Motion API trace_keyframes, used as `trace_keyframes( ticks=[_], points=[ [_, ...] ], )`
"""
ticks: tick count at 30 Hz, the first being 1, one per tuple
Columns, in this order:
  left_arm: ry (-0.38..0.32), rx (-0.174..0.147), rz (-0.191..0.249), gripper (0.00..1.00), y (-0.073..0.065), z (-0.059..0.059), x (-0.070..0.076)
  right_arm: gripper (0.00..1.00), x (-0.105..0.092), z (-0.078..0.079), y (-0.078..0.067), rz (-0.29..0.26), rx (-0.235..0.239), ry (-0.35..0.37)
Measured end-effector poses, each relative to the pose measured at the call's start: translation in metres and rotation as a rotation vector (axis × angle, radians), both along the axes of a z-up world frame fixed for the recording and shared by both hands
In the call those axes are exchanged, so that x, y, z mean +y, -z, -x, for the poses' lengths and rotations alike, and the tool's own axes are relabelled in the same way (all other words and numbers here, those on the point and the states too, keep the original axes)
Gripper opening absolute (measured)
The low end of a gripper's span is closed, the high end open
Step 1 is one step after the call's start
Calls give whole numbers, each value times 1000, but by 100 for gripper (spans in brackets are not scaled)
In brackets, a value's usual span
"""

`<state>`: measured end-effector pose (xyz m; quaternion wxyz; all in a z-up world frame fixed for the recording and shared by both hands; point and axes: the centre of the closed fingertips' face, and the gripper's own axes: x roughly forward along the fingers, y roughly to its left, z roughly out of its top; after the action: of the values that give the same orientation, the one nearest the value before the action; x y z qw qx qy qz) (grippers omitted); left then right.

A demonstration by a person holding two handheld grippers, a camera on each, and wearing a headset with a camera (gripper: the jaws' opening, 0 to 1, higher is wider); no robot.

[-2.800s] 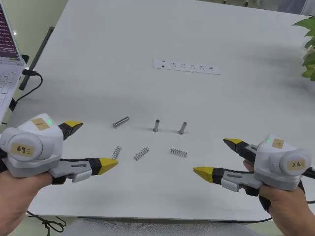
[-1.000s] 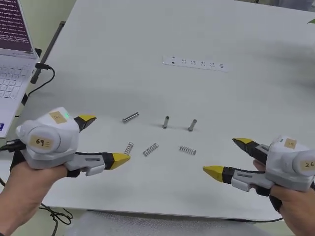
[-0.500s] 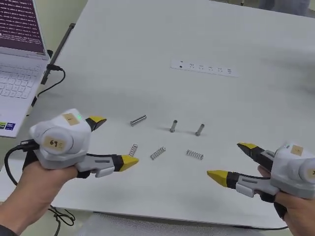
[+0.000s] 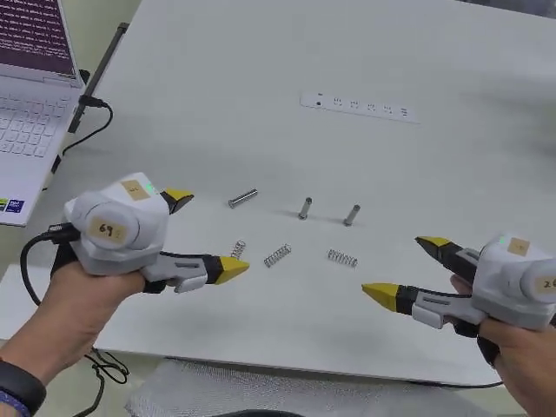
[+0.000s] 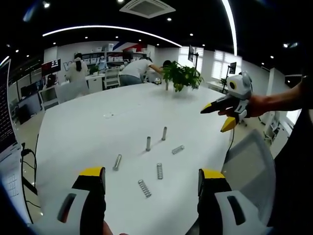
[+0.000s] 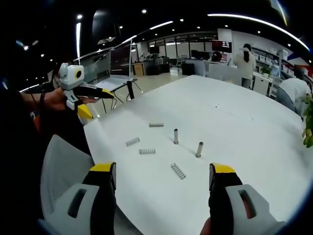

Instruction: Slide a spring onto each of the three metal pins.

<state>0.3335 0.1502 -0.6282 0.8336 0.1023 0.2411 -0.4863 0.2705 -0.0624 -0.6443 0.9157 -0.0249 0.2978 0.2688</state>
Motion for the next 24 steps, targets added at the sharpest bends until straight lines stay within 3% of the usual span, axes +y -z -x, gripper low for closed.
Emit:
trace_keyframes(
  ticks=[14,24],
  points=[
    [-7,15,-22,71,15,-20,-2,76,4,0,2,-5,6,-5],
    [0,3,-28,70,17,-52,-12,77,0,3,1,-2,10,-2]
  ],
)
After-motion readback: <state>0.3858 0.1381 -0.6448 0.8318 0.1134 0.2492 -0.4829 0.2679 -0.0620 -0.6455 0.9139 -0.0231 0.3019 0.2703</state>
